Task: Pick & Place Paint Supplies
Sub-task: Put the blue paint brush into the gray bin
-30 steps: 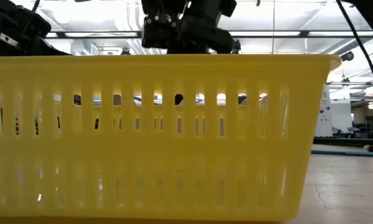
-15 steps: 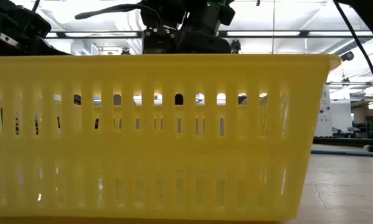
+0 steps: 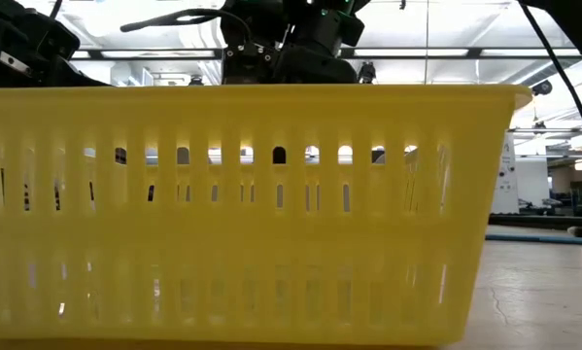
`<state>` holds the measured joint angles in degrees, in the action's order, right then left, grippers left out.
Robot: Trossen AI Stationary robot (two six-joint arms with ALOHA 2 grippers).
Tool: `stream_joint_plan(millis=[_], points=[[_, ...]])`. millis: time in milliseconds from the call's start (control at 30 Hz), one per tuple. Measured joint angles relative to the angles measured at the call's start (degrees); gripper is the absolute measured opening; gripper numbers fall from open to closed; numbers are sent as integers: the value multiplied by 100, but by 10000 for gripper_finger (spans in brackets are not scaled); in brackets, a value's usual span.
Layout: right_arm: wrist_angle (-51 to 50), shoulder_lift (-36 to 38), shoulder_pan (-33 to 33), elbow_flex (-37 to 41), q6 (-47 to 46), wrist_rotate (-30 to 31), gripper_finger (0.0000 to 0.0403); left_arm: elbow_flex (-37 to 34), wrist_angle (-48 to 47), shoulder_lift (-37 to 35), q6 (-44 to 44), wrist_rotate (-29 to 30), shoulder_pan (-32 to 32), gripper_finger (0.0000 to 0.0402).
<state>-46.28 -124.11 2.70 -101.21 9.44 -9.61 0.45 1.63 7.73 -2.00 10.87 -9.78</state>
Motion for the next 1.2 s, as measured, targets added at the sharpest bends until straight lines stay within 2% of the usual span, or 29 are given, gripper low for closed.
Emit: stream_joint_plan(millis=[400, 633, 800, 967, 1200], points=[[4, 85, 2, -64, 21, 57, 92, -2, -1, 2, 1, 0, 0, 0], [-185, 519, 2, -74, -1, 97, 92, -2, 0, 2, 2, 0, 0, 0], [-576, 902, 2, -6, -199, 400, 92, 0, 0, 2, 1, 0, -2, 0], [-777, 1382, 23, 318, -617, 673, 92, 0, -2, 2, 1, -1, -1, 0], [-774, 2438, 126, 1418, -1701, 1053, 92, 0, -1, 2, 1, 0, 0, 0]])
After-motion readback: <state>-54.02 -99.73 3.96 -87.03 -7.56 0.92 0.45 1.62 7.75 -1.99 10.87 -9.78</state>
